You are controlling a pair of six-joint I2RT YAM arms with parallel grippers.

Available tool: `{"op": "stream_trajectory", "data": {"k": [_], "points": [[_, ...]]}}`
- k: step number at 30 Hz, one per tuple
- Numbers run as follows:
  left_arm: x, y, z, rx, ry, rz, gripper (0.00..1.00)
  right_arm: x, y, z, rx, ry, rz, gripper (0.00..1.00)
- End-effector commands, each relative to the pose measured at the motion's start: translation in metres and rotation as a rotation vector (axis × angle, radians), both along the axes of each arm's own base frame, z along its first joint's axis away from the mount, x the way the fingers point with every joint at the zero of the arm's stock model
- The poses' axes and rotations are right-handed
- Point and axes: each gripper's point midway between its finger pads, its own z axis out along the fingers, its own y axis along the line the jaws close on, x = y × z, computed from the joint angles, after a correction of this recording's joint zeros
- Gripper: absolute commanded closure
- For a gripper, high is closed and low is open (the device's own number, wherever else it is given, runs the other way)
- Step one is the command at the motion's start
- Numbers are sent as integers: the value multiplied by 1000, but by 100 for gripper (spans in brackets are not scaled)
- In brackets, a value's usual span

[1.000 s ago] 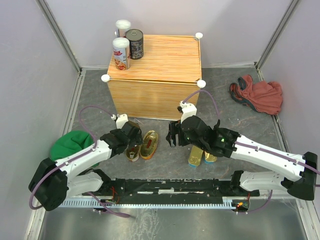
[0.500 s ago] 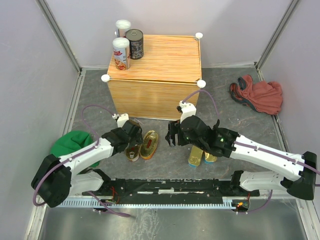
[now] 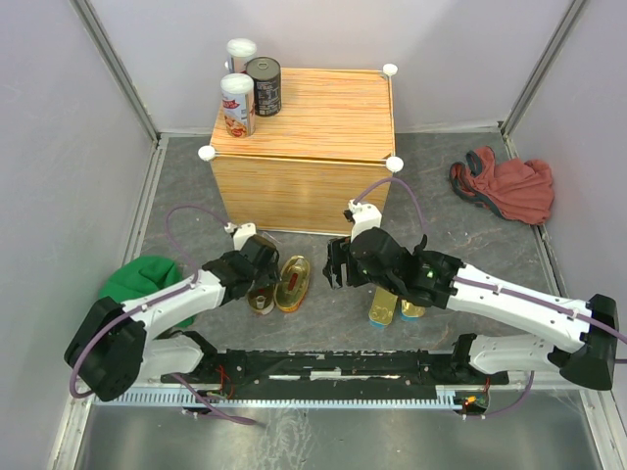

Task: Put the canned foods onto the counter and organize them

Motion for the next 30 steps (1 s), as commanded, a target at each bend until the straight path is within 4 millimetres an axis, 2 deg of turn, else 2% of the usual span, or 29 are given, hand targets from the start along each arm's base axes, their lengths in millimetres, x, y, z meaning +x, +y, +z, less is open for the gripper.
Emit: {"op": "stream_trajectory", "data": {"k": [1,8,14,20,30], "points": [[4,-12,-4,-20,2,-78,28,2,2,2,12,-14,-9,21],[7,-27,1,-60,-2,-142,44,0,-4,-2,3,-9,-21,21],[12,-47,15,-104,-30,-229,54,-1,-10,-6,-4,-5,-37,21],[17,-65,26,-89,-65,-311,57,-3,-16,-10,-8,1,-48,21],[27,-94,25,-42,-73,-408,57,-5,-25,-13,-30,5,-57,21]]}}
